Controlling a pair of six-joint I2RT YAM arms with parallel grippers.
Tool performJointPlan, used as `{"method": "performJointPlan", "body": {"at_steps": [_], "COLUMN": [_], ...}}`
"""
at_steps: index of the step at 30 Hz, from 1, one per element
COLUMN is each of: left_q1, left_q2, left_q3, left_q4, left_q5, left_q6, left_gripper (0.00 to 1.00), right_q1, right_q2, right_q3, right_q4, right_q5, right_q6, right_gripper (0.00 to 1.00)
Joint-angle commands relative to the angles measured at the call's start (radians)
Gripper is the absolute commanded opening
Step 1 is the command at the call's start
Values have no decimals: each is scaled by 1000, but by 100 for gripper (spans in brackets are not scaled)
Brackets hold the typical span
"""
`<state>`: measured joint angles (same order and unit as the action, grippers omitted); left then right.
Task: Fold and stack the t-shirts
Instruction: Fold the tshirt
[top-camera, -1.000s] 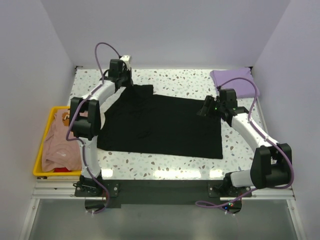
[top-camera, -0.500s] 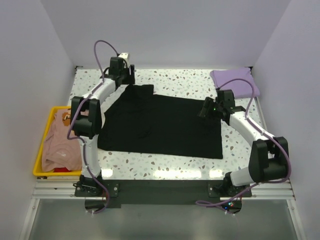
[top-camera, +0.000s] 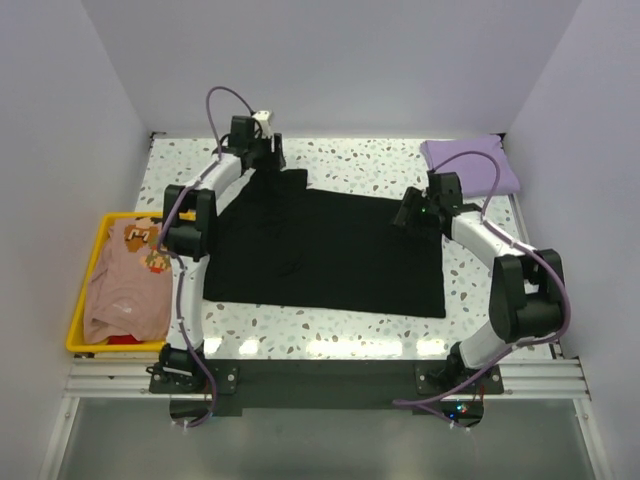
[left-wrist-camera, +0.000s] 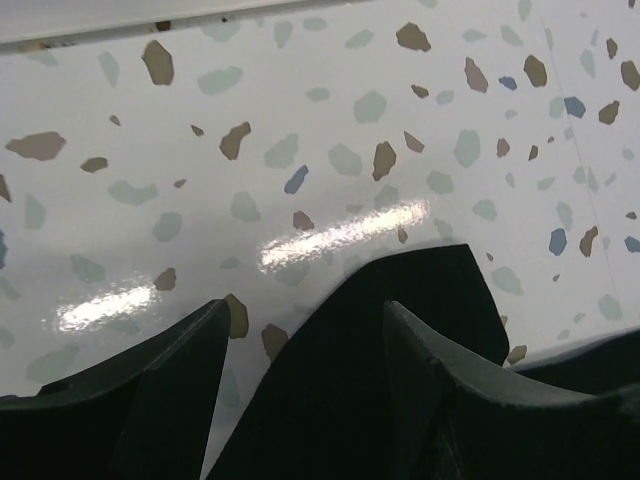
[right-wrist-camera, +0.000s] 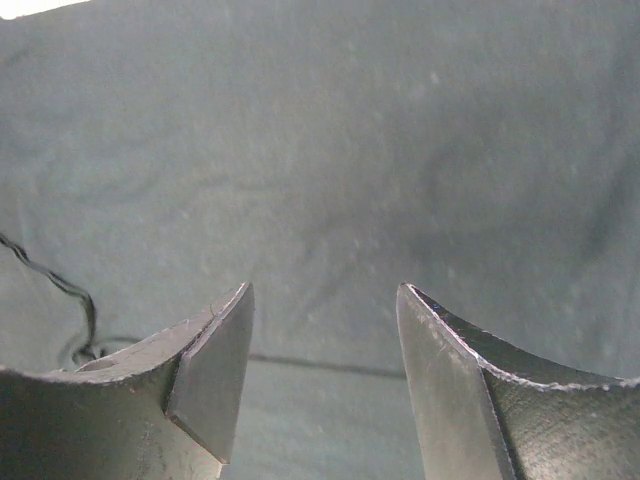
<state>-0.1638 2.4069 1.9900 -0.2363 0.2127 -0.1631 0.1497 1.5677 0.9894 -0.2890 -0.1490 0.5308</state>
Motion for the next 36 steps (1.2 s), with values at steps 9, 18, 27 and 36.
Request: {"method": "performJointPlan", "body": {"at_steps": [9,18,27,36], "left_q1": [0,1,9,32], "left_q2": [35,2,-78,-111], "left_q3": [6,0,-39,-118], "left_q4": [-15,44,163,221], "left_q5": [109,244,289,277], "left_q6": [42,8,-59,-85], "left_gripper": [59,34,13,21], "right_q1": [11,39,37,-56], "right_q2": [118,167,178,259], "right_q3": [112,141,205,301], "right_q4": [145,178,84,5], "right_q5": [-32,-50,146,358], "right_q6": [31,37,26,-9], "right_gripper": [63,62,62,62]}}
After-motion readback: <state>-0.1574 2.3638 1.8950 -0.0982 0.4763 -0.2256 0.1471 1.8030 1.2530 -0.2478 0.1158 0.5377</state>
